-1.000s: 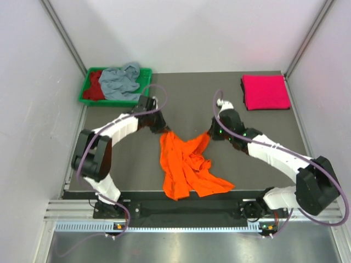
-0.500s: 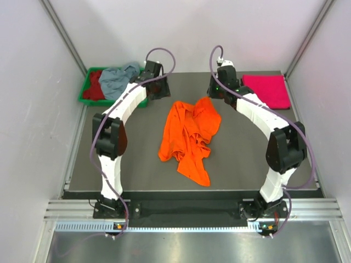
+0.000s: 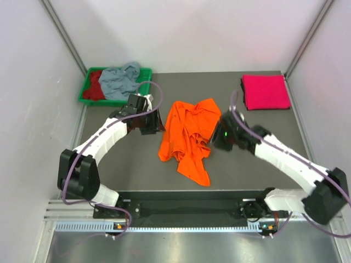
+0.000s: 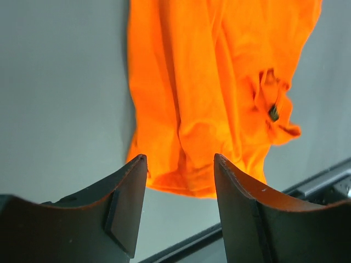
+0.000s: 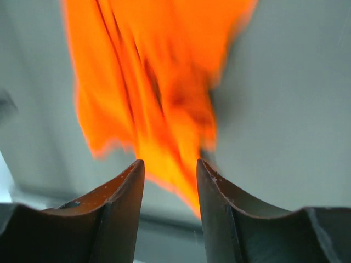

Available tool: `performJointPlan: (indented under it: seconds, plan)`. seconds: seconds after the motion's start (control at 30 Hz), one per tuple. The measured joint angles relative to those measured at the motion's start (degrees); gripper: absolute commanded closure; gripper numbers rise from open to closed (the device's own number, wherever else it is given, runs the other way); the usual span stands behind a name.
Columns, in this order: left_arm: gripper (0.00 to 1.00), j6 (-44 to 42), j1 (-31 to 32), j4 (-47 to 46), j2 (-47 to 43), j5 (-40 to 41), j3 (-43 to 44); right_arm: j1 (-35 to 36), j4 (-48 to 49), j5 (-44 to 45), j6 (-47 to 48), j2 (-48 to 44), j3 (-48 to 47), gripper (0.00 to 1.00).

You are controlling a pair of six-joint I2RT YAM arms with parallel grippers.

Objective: Fold and stack the t-shirts
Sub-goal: Flatten the tshirt out

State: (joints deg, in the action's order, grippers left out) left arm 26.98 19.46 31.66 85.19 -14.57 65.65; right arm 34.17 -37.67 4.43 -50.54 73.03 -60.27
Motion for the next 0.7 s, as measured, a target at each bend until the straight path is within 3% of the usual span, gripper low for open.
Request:
performJointPlan:
  seconds: [0.13, 0.27, 0.43, 0.7]
  plan:
    - [0.43, 0.7, 0.0, -1.5, -0.9, -3.6, -5.4, 9.7, -0.5, -1.4, -11.5, -10.7, 16.5, 0.59]
    - [0.44, 2.0, 0.0, -3.8, -2.9, -7.8, -9.3, 14.8, 0.1, -1.2, -20.1, -16.6, 28.1, 0.61]
    - [0.42, 3.4, 0.5, -7.7, -4.3, -11.7, -13.8, 17.8, 3.0, -1.2, -24.9, -20.3, 32.6, 0.61]
    - [0.38, 5.8, 3.4, -11.5, -4.2, -12.9, -16.4, 21.9, 10.8, -1.4, -29.5, -15.2, 34.7, 0.61]
